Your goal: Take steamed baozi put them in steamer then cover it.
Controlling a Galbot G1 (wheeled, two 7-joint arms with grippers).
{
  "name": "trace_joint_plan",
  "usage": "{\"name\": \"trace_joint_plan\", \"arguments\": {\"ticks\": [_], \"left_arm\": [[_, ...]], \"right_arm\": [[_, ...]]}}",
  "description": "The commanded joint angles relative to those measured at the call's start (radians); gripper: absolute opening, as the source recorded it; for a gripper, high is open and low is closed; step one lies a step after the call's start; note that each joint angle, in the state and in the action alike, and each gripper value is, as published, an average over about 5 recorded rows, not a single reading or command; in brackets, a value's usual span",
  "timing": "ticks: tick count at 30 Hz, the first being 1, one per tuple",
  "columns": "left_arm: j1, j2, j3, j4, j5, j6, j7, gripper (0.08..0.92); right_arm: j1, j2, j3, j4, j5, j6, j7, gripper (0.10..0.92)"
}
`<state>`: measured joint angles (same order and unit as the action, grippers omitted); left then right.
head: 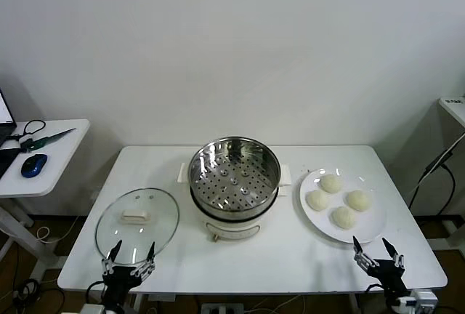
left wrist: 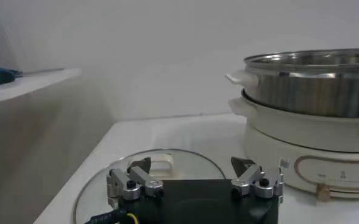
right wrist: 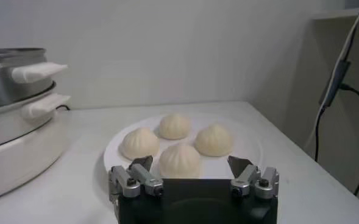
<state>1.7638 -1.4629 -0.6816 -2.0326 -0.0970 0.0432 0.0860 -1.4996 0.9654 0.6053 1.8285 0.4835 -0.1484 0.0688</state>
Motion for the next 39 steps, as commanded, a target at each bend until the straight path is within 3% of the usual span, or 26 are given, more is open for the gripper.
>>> {"name": "trace_joint_plan", "arguments": {"ticks": [1,5,10,13,16,19,26,31,39], "left_arm": [[-0.004,0.006,0.004,-0.012,0.001,0.001,0.003,0.823],[-0.011,0.010,0.009,-0.015,0.000,0.000,0.004,0.823],[-0.024,0.011,0.017,-0.021,-0.001,-0.002,0.006,0.823],[-0.030,0.010,0.023,-0.026,0.000,-0.003,0.011,0.823],[-0.032,0.008,0.027,-0.029,0.005,-0.005,0.017,0.823],[-0.029,0.008,0.031,-0.032,0.009,-0.009,0.022,0.823],[-0.039,0.008,0.046,-0.017,0.018,-0.017,0.028,0.823],[-0.040,0.007,0.056,-0.012,0.019,-0.017,0.029,0.823],[-0.048,0.001,0.056,-0.013,0.014,-0.015,0.033,0.823]], "right_arm": [[0.227,-0.071,-0.017,-0.024,-0.102,-0.150,-0.012,0.823],[0.558,-0.228,-0.212,-0.150,-0.123,-0.263,-0.197,0.823],[1.078,-0.410,-0.698,-0.336,-0.172,-0.332,-0.477,0.823],[1.326,-0.455,-0.963,-0.455,-0.291,-0.208,-0.716,0.823],[1.564,-0.475,-1.208,-0.598,-0.489,0.041,-1.005,0.823],[1.760,-0.465,-1.420,-0.715,-0.572,0.207,-1.174,0.823],[1.999,-0.331,-1.700,-0.894,-0.464,0.243,-1.258,0.823],[1.995,-0.174,-1.776,-0.968,-0.360,0.150,-1.248,0.823],[1.885,-0.006,-1.746,-1.150,-0.375,0.126,-1.232,0.823]]}}
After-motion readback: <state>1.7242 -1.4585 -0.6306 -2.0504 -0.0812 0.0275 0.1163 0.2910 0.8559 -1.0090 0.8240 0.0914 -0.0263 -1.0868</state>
